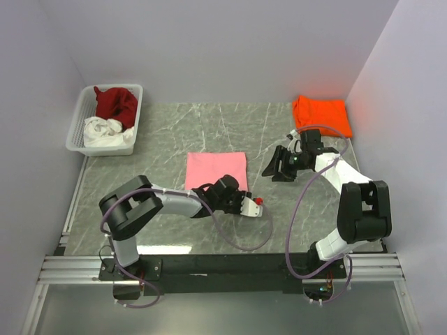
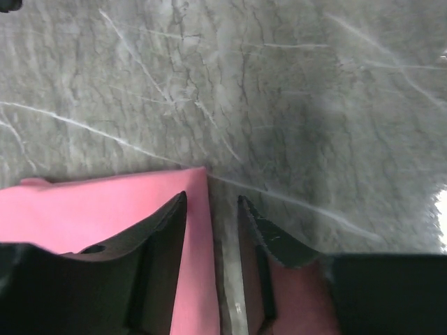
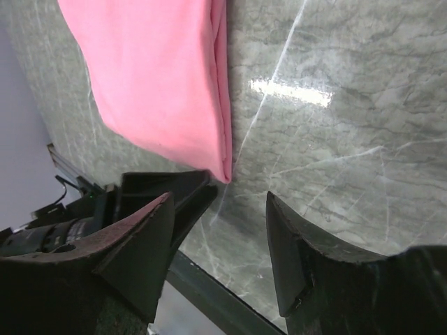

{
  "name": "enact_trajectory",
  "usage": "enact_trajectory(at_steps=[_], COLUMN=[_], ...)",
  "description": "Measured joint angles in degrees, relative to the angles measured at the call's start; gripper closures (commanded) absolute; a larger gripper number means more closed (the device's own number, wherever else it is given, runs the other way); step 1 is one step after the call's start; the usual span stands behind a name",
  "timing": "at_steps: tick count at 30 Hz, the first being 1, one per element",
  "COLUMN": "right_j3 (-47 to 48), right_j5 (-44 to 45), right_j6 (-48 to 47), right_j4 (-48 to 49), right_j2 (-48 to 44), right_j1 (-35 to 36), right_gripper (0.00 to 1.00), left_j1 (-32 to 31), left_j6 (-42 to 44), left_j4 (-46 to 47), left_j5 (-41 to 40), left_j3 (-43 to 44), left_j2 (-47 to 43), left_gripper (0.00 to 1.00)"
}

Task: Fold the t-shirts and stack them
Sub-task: Neatly place the folded tshirt to the corner

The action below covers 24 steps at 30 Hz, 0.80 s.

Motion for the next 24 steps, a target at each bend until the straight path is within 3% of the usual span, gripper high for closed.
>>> enact_trajectory(at_steps=[2, 5, 8, 15, 24], right_j3=[-0.3, -1.0, -2.5, -4.2, -5.5], right_j5=[-0.5, -1.3, -2.5, -6.7, -11.1], right_j6=[0.5, 1.0, 1.8, 7.6, 23.5], right_j4=[0.4, 1.1, 3.0, 10.1, 24.9], right_j2=[0.1, 0.1, 0.1, 5.4, 12.7], right_j1=[0.0, 0.0, 0.0, 0.0, 1.9], right_gripper=[0.37, 0.27, 0.24, 0.24, 0.23], left_j1=[0.0, 0.5, 1.6, 6.5, 9.0], left_j6=[0.2, -0.3, -1.1, -4.3, -6.1], left_j4=[-0.1, -0.7, -2.9, -7.0, -11.3], left_j5=[-0.2, -0.2, 0.0, 4.9, 11.3], left_j3=[1.2, 2.9, 4.7, 7.8, 8.7], left_j2=[1.5, 2.4, 2.6, 1.1, -3.4], left_gripper=[0.68, 0.82, 0.98, 1.0, 1.0])
